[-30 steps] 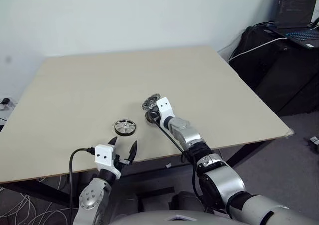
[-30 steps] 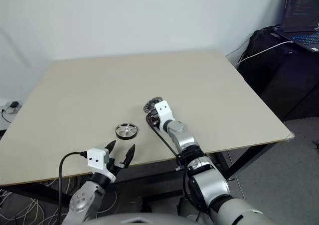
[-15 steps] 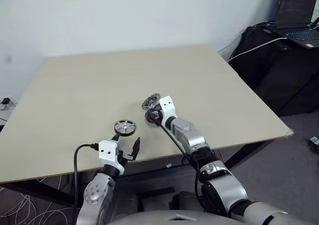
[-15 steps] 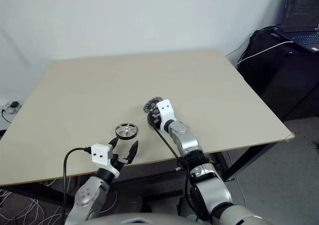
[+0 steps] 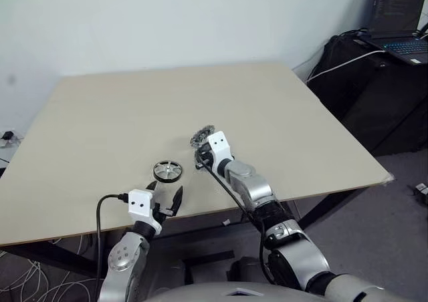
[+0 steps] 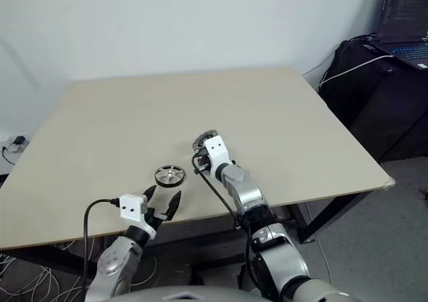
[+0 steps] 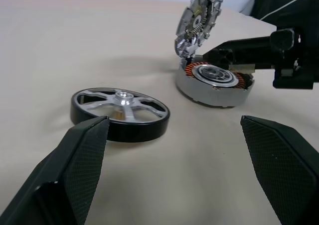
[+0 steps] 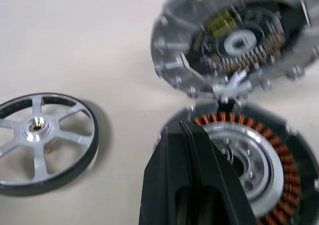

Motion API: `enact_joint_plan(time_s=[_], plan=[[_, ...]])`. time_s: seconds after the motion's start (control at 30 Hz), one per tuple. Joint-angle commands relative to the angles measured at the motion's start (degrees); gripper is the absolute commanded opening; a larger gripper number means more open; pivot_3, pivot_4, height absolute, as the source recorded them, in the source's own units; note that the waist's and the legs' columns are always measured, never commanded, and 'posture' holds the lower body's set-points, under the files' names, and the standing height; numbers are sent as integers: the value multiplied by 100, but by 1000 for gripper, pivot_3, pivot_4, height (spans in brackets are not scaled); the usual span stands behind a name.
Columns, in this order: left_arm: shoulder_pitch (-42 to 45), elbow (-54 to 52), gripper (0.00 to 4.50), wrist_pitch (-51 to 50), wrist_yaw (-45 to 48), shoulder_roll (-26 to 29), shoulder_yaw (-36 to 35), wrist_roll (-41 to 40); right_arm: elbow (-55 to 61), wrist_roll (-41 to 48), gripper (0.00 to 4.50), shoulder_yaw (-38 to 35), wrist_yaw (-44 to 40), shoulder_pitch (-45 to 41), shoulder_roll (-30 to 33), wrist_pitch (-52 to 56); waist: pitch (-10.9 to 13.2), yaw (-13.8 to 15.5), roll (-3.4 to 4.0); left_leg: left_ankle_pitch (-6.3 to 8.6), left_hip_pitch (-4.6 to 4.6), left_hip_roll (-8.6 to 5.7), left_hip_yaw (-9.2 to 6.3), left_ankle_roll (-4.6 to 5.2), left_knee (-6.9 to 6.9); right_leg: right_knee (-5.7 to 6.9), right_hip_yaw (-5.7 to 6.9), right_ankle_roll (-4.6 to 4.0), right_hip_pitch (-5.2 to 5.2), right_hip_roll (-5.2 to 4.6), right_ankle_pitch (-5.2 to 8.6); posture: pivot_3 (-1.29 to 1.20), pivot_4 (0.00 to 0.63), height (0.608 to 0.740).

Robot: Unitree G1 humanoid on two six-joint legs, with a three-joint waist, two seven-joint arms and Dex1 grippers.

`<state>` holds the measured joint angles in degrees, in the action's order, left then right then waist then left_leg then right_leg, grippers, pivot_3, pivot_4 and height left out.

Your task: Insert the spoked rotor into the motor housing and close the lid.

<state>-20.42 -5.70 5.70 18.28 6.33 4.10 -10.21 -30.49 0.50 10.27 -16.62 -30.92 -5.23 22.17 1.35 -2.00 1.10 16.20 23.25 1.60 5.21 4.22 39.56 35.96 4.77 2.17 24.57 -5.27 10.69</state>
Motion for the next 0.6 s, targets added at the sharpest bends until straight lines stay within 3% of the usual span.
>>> enact_joint_plan(time_s=[0.03,0.6], plan=[[9,-197,4500,119,9,-58,31,-33,-59,-58,12,53,36,-314,-109,13,0,-1,0,0,0,0,0,0,0,0,0,0,0,0,0,0,0,740],[-508,-1101,4500,-158,-454,-256,602,319,-1085,-119,12,-159,376,-795,-144,-56,3,-4,-1,3,3,0,0,-5,-5,-3,1,-1,3,-1,0,0,0,740]])
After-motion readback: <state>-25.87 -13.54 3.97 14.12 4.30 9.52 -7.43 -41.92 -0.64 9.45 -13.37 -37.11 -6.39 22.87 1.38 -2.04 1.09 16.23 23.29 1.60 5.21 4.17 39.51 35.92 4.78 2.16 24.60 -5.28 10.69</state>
